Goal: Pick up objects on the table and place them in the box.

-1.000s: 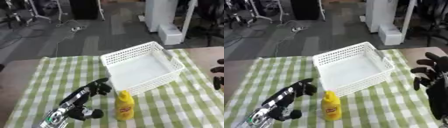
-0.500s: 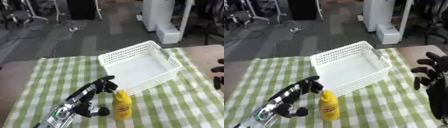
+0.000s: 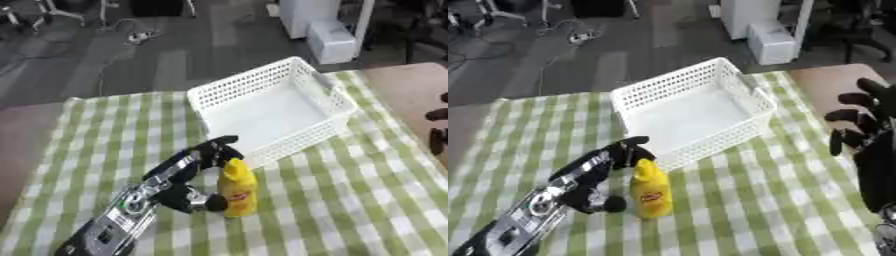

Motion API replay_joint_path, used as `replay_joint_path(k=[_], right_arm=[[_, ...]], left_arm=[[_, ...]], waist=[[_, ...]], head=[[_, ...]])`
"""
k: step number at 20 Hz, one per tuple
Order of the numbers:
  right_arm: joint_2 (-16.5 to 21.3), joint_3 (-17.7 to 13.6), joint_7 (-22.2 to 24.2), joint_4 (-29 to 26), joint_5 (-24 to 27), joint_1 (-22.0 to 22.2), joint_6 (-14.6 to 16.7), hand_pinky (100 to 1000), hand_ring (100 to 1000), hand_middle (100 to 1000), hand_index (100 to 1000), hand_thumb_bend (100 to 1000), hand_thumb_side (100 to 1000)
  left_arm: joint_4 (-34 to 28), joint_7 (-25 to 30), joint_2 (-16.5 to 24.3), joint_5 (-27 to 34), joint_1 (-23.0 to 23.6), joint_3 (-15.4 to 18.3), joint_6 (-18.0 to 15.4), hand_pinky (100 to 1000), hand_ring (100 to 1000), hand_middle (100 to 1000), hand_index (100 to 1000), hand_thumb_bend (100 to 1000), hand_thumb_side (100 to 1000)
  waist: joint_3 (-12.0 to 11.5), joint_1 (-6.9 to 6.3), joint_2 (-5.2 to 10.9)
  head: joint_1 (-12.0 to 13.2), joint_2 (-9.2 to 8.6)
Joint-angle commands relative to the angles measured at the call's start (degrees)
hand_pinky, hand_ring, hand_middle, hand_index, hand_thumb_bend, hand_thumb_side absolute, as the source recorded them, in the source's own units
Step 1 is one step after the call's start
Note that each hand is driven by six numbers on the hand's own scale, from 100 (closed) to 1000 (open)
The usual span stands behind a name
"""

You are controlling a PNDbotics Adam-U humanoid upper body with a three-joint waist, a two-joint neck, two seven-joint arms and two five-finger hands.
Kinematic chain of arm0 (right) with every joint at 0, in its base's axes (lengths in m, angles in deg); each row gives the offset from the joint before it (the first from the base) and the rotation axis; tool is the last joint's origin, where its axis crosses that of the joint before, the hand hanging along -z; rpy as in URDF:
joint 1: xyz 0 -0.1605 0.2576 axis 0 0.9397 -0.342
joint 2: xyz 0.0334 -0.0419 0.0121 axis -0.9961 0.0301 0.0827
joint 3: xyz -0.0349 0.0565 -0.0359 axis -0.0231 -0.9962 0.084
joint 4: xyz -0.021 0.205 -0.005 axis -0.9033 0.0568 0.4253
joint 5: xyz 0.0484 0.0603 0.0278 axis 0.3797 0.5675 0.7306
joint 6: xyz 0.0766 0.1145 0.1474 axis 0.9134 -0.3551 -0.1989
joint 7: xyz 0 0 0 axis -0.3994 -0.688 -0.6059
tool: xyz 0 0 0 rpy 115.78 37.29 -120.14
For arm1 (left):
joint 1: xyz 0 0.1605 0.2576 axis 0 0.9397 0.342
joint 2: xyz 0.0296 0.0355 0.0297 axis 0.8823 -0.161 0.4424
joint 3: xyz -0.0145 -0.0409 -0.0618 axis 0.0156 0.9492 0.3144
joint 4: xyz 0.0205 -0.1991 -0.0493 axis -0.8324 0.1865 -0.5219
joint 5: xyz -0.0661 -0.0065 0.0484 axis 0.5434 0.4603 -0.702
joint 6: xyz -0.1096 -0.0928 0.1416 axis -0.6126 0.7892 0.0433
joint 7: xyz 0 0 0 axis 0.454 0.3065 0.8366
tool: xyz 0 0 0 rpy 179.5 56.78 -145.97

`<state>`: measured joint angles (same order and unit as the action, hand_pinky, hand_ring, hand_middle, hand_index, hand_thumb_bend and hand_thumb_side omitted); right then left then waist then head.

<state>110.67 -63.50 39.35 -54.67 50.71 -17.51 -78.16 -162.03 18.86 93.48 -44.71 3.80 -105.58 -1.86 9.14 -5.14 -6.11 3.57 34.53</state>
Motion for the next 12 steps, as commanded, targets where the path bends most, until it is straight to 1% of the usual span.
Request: replay_joint_path(k=[1, 6, 12], right_arm=[[0.69, -0.48, -0.27, -0.76, -0.29, -1.14, 0.13, 226, 550, 619, 791, 594, 592], [0.46, -0.56, -0.5, -0.76, -0.51, -1.1, 0.07, 225, 549, 618, 790, 600, 590], [0.25, -0.61, -0.73, -0.76, -0.73, -1.09, 0.04, 222, 548, 616, 789, 639, 582]], left_arm=[[-0.07, -0.06, 0.02, -0.35, -1.03, 0.04, -0.41, 786, 812, 743, 990, 813, 608], [0.84, -0.23, -0.46, -0.86, -1.11, 0.14, -0.9, 787, 813, 743, 990, 818, 613], [1.91, -0.43, -1.01, -1.14, -1.22, 0.35, -1.43, 789, 814, 743, 990, 824, 615]], waist=[[0.21, 0.28, 0.33], [0.55, 0.29, 0.1], [0.82, 0.32, -0.11]], head=[[0.6, -0.26], [0.82, -0.41], [0.81, -0.51]])
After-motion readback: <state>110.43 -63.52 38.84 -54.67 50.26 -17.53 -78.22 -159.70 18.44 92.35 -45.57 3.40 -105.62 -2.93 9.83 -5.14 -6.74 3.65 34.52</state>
